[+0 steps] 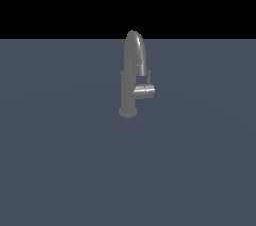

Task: Turn on the faucet by rotating a designated handle.

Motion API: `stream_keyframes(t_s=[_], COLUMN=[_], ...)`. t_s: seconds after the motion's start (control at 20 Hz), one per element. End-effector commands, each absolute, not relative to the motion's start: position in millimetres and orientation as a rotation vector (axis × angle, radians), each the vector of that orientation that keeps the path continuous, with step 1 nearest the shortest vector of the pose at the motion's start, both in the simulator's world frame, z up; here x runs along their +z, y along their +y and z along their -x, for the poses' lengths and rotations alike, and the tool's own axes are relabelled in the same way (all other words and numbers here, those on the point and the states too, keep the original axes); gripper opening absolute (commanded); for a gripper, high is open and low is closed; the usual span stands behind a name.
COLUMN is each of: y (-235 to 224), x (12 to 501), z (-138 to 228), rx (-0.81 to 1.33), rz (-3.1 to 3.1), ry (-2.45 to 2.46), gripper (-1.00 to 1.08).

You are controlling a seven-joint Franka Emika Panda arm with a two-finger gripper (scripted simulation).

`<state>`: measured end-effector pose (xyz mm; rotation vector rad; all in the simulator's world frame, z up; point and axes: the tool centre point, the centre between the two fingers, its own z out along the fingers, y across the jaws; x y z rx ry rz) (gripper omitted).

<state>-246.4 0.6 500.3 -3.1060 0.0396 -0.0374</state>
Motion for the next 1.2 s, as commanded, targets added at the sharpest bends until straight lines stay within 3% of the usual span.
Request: stream_keyframes(t_s=[0.0,0.55,1.15], y=[1,1,-1], x=[500,499,491], z=[246,230,174], rx=[-0.037,0.023,0.222], rz=[3.106,3.075,2.954], ry=[0.040,0.088,0.246], gripper=[-1.00,-1.00,-1.00])
